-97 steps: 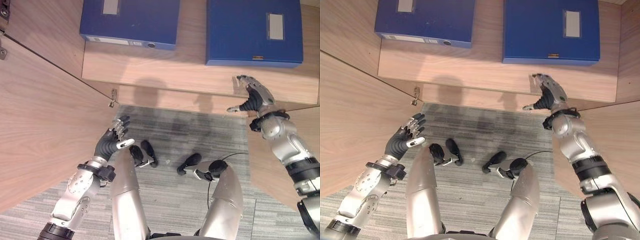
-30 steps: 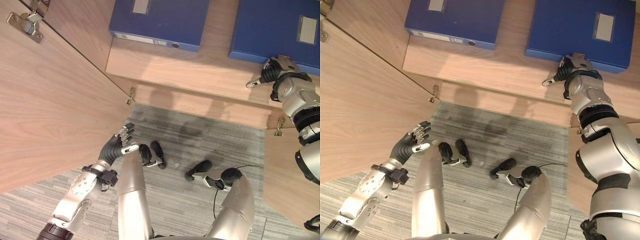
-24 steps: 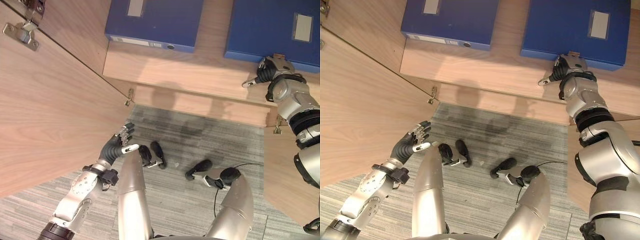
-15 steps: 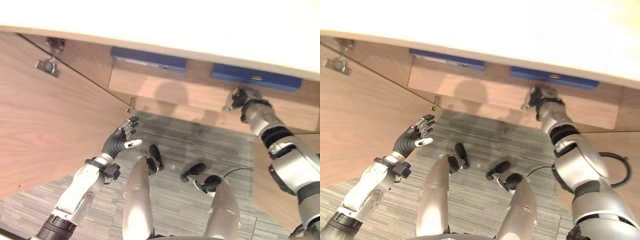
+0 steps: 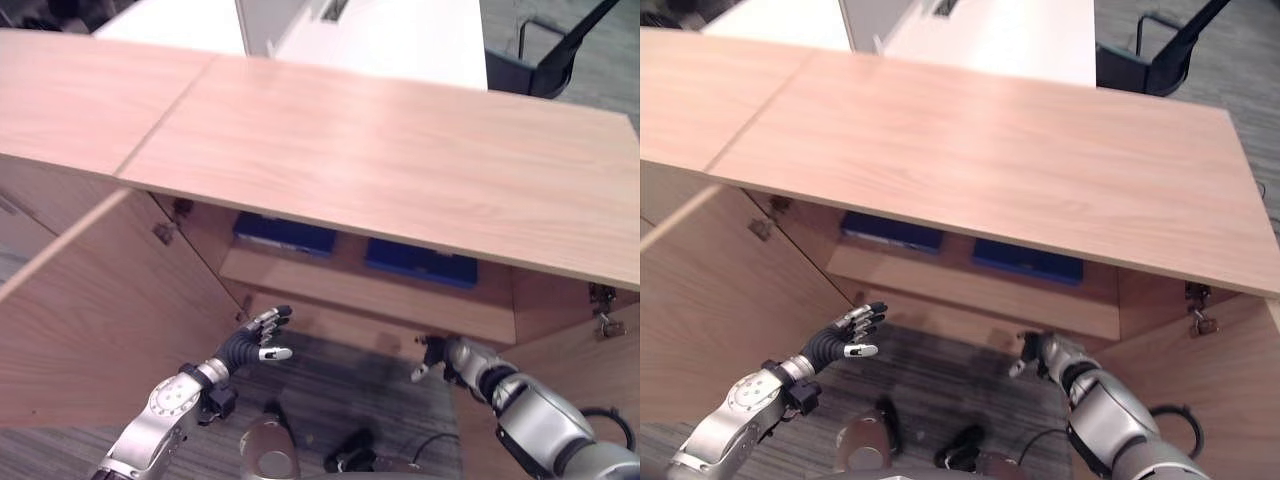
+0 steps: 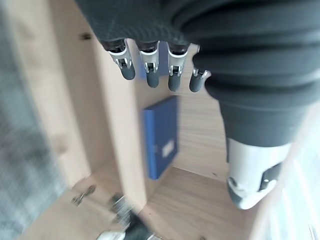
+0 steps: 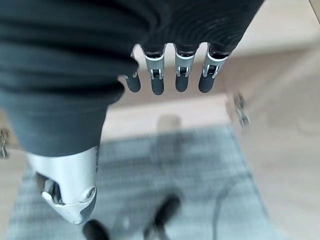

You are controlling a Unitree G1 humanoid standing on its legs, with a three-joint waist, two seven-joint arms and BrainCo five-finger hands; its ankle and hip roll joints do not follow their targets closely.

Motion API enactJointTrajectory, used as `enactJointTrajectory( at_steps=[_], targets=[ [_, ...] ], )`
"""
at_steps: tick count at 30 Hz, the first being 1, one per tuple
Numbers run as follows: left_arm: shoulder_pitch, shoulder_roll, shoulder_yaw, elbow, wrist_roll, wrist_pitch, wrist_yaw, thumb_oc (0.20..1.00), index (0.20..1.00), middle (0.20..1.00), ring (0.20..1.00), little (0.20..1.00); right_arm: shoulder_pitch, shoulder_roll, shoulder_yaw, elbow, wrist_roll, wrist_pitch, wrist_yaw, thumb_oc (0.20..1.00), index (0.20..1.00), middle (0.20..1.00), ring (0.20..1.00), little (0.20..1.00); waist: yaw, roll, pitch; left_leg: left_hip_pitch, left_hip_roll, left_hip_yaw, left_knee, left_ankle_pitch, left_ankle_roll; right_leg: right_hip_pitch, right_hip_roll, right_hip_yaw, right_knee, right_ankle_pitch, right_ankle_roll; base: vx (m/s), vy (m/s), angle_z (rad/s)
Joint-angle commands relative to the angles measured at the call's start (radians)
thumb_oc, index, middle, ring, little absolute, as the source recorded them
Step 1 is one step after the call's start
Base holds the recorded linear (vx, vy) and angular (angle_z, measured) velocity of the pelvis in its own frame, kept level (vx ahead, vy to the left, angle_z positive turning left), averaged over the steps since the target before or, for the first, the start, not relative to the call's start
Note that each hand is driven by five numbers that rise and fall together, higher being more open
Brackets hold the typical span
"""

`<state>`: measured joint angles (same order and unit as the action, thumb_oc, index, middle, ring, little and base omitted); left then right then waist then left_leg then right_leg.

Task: Put the empty folder in the office cabinet

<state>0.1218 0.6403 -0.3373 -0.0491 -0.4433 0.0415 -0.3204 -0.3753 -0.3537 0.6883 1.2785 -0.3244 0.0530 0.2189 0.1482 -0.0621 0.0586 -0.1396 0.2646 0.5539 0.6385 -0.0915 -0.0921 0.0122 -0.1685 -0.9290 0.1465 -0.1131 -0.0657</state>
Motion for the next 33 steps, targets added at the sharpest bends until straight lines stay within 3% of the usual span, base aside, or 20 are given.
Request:
enactJointTrajectory(
  at_steps=[1,2,3,9,13,16,17,22,25,26,28,29,33],
  targets=[
    [0.009,0.004,0.015,-0.056,0.035,-0.019,-0.007,1.0,1.0,1.0,1.0,1.0,-0.115,0.056,-0.109,-0.026,0.057,0.019,0.012,1.0,1.0,1.0,1.0,1.0,-0.005,-0.024,0.031,0.053,-0.072,-0.12,-0.309,-0.105,0.019,-0.073,-0.021,0.115,-0.191,0.14,0.158,-0.17,0.415,1.45],
    [0.005,-0.013,0.021,-0.035,0.052,-0.008,0.001,1.0,1.0,1.0,1.0,1.0,-0.078,0.075,-0.15,-0.027,0.083,0.025,0.006,1.0,1.0,1.0,1.0,1.0,-0.021,-0.012,0.005,0.078,-0.128,-0.128,-0.39,-0.121,0.051,-0.096,-0.048,0.115,-0.195,0.188,0.193,-0.39,0.618,0.74],
    [-0.005,-0.032,0.026,0.014,0.094,-0.013,0.016,1.0,1.0,1.0,1.0,1.0,-0.03,0.1,-0.187,-0.04,0.109,0.026,-0.005,1.0,1.0,1.0,1.0,1.0,-0.035,-0.006,0.002,0.085,-0.192,-0.156,-0.445,-0.117,0.086,-0.119,-0.106,0.125,-0.185,0.249,0.239,-0.35,0.478,0.2],
    [0.009,-0.094,0.053,0.105,0.146,-0.001,0.028,1.0,1.0,1.0,1.0,1.0,0.114,0.152,-0.308,-0.03,0.219,0.03,-0.011,1.0,1.0,1.0,1.0,1.0,-0.057,-0.012,-0.019,0.141,-0.278,-0.174,-0.551,-0.087,0.126,-0.087,-0.221,0.072,-0.165,0.33,0.296,-0.2,0.267,0.1],
    [0.009,-0.125,0.039,0.128,0.154,0.003,0.015,1.0,1.0,1.0,1.0,1.0,0.187,0.171,-0.397,0.008,0.29,0.019,-0.031,1.0,1.0,1.0,1.0,1.0,-0.083,-0.014,-0.029,0.174,-0.309,-0.181,-0.596,-0.072,0.138,-0.062,-0.267,0.042,-0.157,0.38,0.319,-0.09,0.158,0.32],
    [0.007,-0.142,0.028,0.138,0.154,0.003,0.007,1.0,1.0,1.0,1.0,1.0,0.24,0.176,-0.451,0.027,0.322,0.012,-0.035,1.0,1.0,1.0,1.0,1.0,-0.117,-0.011,-0.025,0.181,-0.312,-0.206,-0.614,-0.052,0.141,-0.07,-0.296,0.07,-0.113,0.4,0.328,-0.12,0.113,0.03],
    [-0.001,-0.148,0.024,0.15,0.149,0.001,0.007,1.0,1.0,1.0,1.0,1.0,0.268,0.175,-0.471,0.047,0.334,0.011,-0.031,1.0,1.0,1.0,1.0,1.0,-0.143,0.005,-0.021,0.185,-0.302,-0.207,-0.628,-0.041,0.142,-0.079,-0.297,0.123,-0.078,0.384,0.328,-0.07,0.08,0.2],
    [0.006,-0.18,0.028,0.159,0.128,0.009,0.005,1.0,1.0,1.0,1.0,1.0,0.301,0.161,-0.515,0.09,0.348,0.007,-0.034,1.0,1.0,1.0,1.0,1.0,-0.16,0.037,-0.029,0.191,-0.299,-0.167,-0.639,-0.033,0.16,-0.044,-0.325,0.125,0.096,0.313,0.315,-0.05,0.129,-0.14],
    [0.025,-0.187,0.045,0.158,0.106,0.015,0.0,1.0,1.0,1.0,1.0,1.0,0.314,0.152,-0.535,0.111,0.36,-0.002,-0.038,1.0,1.0,1.0,1.0,1.0,-0.165,0.047,-0.045,0.18,-0.28,-0.128,-0.641,-0.025,0.164,-0.022,-0.304,0.17,0.166,0.248,0.302,-0.06,-0.01,-0.49],
    [0.042,-0.191,0.06,0.158,0.094,0.017,0.001,1.0,1.0,1.0,1.0,1.0,0.316,0.147,-0.545,0.123,0.36,-0.006,-0.039,1.0,1.0,1.0,1.0,1.0,-0.153,0.046,-0.058,0.167,-0.265,-0.089,-0.643,-0.012,0.16,0.004,-0.271,0.177,0.149,0.189,0.281,-0.1,-0.112,-0.47],
    [0.05,-0.194,0.065,0.161,0.09,0.016,0.002,1.0,1.0,1.0,1.0,1.0,0.318,0.144,-0.548,0.128,0.361,-0.009,-0.039,1.0,1.0,1.0,1.0,1.0,-0.141,0.044,-0.066,0.158,-0.252,-0.063,-0.64,-0.005,0.154,0.016,-0.247,0.175,0.127,0.161,0.266,-0.1,-0.157,-1.05],
    [0.061,-0.203,0.07,0.171,0.081,0.017,0.006,1.0,1.0,1.0,1.0,1.0,0.315,0.141,-0.55,0.132,0.372,-0.015,-0.041,1.0,1.0,1.0,1.0,1.0,-0.129,0.035,-0.072,0.137,-0.229,-0.019,-0.631,0.011,0.142,0.043,-0.196,0.179,0.062,0.114,0.247,-0.09,-0.175,-1.55],
    [0.067,-0.21,0.073,0.181,0.063,0.016,0.014,1.0,1.0,1.0,1.0,1.0,0.308,0.147,-0.543,0.144,0.385,-0.014,-0.042,1.0,1.0,1.0,1.0,1.0,-0.104,0.026,-0.074,0.126,-0.186,0.034,-0.637,0.046,0.117,0.031,-0.123,0.228,-0.049,0.098,0.217,-0.05,-0.23,-1.27]
  ],
)
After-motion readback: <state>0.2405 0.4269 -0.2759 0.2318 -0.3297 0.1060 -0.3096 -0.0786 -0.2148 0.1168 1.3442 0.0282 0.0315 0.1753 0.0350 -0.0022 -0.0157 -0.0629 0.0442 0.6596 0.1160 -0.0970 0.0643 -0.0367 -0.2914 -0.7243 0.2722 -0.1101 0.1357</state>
